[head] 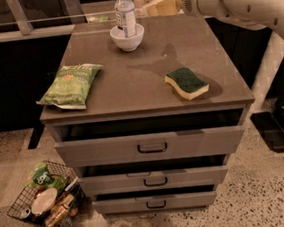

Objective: Pick blue plastic bottle from white bowl and place on counter

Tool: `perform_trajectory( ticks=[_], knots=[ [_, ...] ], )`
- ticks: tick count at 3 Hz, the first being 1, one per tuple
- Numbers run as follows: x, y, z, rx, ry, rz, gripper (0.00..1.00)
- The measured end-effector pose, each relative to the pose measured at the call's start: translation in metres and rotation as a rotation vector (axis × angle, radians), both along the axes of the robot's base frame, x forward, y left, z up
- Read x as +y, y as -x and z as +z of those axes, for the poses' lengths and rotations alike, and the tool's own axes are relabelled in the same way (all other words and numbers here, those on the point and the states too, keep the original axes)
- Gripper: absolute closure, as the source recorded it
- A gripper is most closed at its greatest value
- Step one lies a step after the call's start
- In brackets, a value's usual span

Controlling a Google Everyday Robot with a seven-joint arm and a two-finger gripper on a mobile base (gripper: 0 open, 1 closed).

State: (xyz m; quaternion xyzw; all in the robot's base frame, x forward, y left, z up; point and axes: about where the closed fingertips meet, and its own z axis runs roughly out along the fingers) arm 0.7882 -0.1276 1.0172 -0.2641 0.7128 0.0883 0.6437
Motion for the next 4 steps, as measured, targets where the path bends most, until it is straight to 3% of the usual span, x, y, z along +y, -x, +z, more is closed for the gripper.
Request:
perform_trajectory(
  ticks=[2,4],
  knots=[
    [0.035,-0.056,-0.017,-0.033,-0.072,0.054,0.0],
    [0.074,-0.089,-0.032,-0.057,-0.122,0.13,0.0]
  ],
)
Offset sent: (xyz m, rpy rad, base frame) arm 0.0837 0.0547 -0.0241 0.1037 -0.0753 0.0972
